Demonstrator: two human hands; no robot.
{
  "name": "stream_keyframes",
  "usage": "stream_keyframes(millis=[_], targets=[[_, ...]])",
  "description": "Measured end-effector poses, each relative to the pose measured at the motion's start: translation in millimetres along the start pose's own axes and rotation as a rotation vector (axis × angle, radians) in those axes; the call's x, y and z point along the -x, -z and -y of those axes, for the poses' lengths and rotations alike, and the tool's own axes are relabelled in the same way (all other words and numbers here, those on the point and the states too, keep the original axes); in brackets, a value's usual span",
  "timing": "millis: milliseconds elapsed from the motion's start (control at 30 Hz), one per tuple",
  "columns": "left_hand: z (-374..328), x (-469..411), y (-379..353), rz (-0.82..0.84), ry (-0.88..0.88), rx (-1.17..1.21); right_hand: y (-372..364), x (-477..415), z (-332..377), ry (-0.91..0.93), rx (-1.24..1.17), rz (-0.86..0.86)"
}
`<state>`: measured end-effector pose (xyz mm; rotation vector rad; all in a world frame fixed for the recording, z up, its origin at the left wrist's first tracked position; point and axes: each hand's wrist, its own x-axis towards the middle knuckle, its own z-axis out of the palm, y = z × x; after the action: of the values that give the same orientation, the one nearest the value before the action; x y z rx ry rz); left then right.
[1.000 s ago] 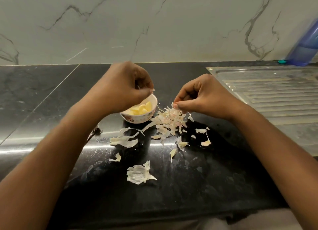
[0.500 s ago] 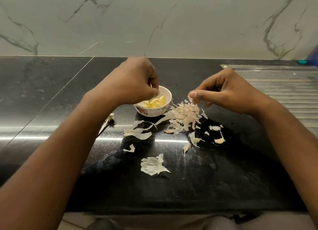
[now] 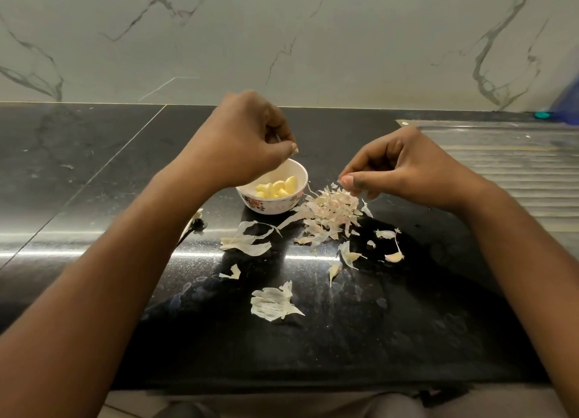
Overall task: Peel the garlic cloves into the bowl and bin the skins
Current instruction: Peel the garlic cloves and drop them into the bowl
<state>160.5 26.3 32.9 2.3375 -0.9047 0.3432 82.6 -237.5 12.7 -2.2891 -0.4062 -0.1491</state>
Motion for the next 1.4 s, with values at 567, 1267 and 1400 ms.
stream_keyframes(millis=[567,1267,1400], targets=[[-57,34,-60,0.326,-0.474,-0.019,7,2,-3,-0.082,-0.067,0.037],[-60,38,-78,0.442,-0.454,0.011,5,-1,-8,-0.098,-0.013,-0.015],[-59,35,-73,0.350,-0.300,0.242,7,-2,-12,-0.120,-0.068,-0.036]])
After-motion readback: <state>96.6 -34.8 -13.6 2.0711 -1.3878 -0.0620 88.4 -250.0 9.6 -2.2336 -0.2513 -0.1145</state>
